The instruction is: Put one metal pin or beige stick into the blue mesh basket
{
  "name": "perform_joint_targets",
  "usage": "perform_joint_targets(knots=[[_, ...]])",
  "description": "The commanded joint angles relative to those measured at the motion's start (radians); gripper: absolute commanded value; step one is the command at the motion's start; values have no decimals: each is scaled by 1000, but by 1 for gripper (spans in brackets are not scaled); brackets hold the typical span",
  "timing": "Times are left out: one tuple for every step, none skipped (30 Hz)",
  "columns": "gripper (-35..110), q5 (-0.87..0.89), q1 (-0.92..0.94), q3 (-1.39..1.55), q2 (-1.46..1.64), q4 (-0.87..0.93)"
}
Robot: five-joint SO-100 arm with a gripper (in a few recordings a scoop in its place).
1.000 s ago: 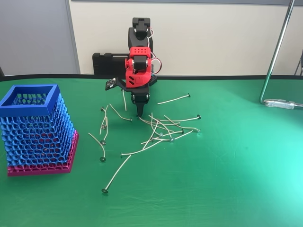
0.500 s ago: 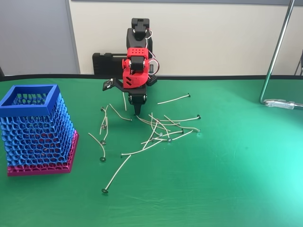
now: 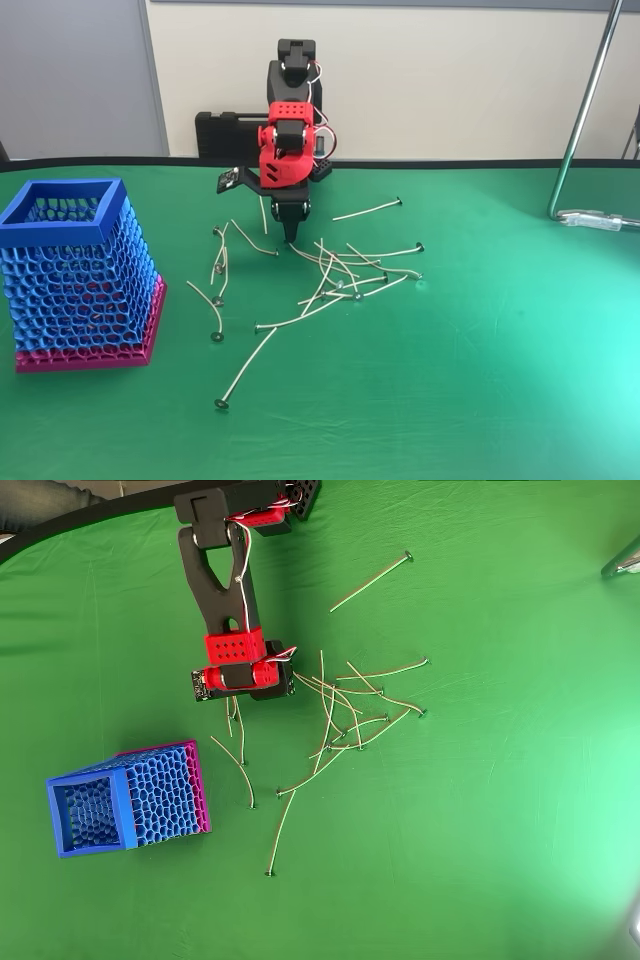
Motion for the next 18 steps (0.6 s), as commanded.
perform_joint_targets(knots=[[2, -9, 11, -43, 3, 6], [1, -9, 11, -44, 2, 6], [1, -8, 12, -46, 0, 6], [1, -5, 12, -46, 0, 6], [1, -2, 14, -46, 0, 6], [1, 3, 14, -46, 2, 6], [1, 3, 14, -44, 3, 6], [1, 8, 14, -44, 6, 6], [1, 9, 15, -44, 11, 6], [1, 8, 15, -38, 21, 6], [1, 5, 15, -31, 37, 6], [1, 5, 15, -20, 57, 6], [1, 5, 15, -9, 83, 6], [1, 5, 14, 0, 112, 6], [1, 2, 14, 11, 144, 6], [1, 2, 14, 23, 181, 6], [1, -3, 14, 37, 218, 8], [1, -9, 14, 46, 253, 12]])
